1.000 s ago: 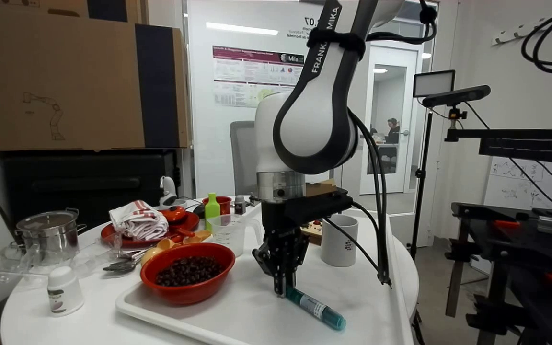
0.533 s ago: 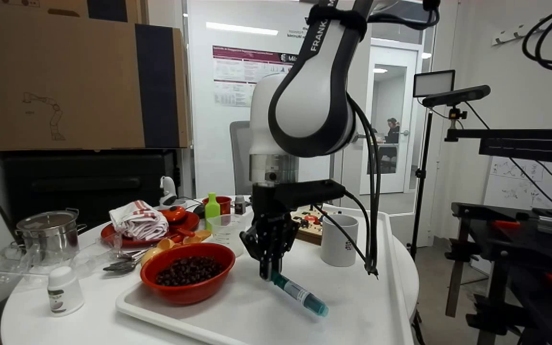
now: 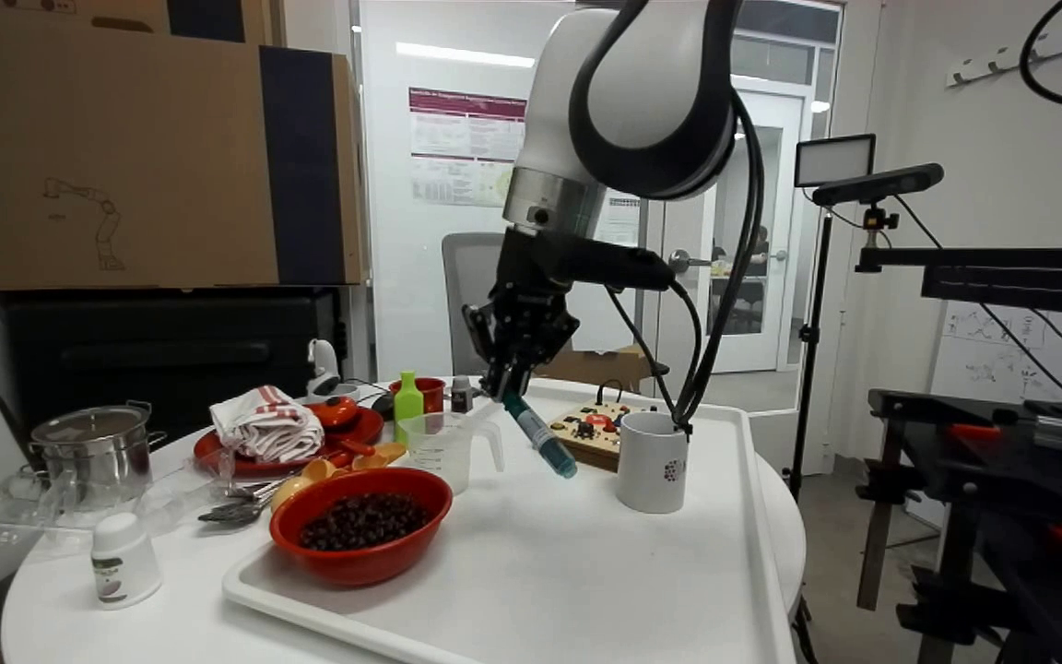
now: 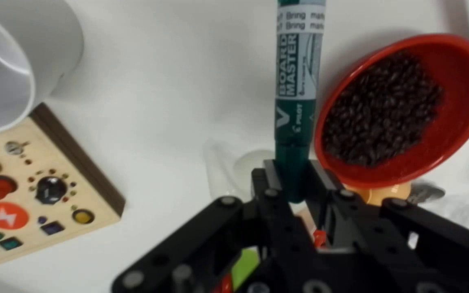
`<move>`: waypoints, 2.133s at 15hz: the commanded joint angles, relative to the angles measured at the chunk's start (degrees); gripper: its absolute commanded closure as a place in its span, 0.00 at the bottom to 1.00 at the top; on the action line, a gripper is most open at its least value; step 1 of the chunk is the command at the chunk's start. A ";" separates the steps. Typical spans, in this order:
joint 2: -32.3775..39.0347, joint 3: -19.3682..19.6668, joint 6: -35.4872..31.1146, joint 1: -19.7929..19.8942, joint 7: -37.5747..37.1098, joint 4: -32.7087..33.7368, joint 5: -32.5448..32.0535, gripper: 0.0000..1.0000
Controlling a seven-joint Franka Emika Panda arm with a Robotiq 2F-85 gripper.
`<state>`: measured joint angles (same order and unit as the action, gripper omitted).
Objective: Put the green marker inside the white mug
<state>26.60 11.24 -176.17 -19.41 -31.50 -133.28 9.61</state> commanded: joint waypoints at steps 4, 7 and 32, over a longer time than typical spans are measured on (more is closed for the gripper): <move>0.12 29.09 -12.09 -24.77 -12.25 -9.09 1.88 0.95; 3.36 41.00 -12.96 -36.83 -15.21 -11.59 6.05 0.95; 28.82 58.28 7.12 -69.54 -29.19 -17.90 17.63 0.95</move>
<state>51.00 70.45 -169.90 -88.54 -56.39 -152.31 28.30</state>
